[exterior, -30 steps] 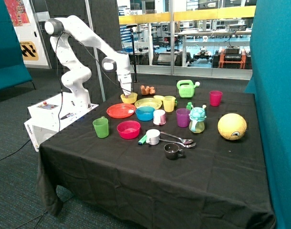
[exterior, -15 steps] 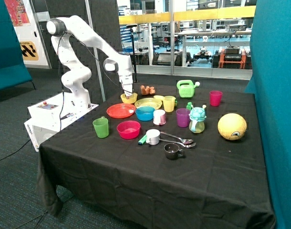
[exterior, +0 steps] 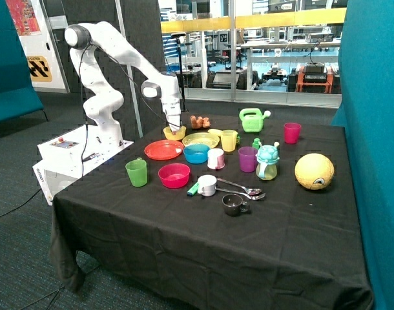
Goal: Stack the bowls
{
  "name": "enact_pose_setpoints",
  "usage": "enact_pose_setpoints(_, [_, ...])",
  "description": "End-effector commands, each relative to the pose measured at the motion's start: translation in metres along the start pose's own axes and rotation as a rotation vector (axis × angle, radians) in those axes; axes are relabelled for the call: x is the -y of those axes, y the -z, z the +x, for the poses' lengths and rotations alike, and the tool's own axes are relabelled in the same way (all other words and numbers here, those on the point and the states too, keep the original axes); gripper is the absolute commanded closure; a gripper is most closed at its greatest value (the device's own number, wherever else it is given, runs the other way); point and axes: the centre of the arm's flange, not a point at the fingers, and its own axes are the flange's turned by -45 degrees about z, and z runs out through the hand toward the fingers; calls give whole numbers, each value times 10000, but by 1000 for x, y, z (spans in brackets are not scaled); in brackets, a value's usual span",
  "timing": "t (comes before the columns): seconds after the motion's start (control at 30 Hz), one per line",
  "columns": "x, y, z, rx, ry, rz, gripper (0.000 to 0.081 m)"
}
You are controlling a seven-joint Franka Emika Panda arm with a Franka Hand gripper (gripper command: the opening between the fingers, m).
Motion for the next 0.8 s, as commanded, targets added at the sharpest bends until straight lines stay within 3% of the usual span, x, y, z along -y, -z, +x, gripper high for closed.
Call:
enact_pose_setpoints(0.0, [-4,-3,14,32,-75,20,525])
enact_pose_setpoints(0.13, [-3,-6,17,32,-129,20,539])
enact_pose_setpoints(0.37, [-1,-9,12,32,-244,20,635])
enact_pose_setpoints(0.77, [-6,-18,11,32,-327,20,698])
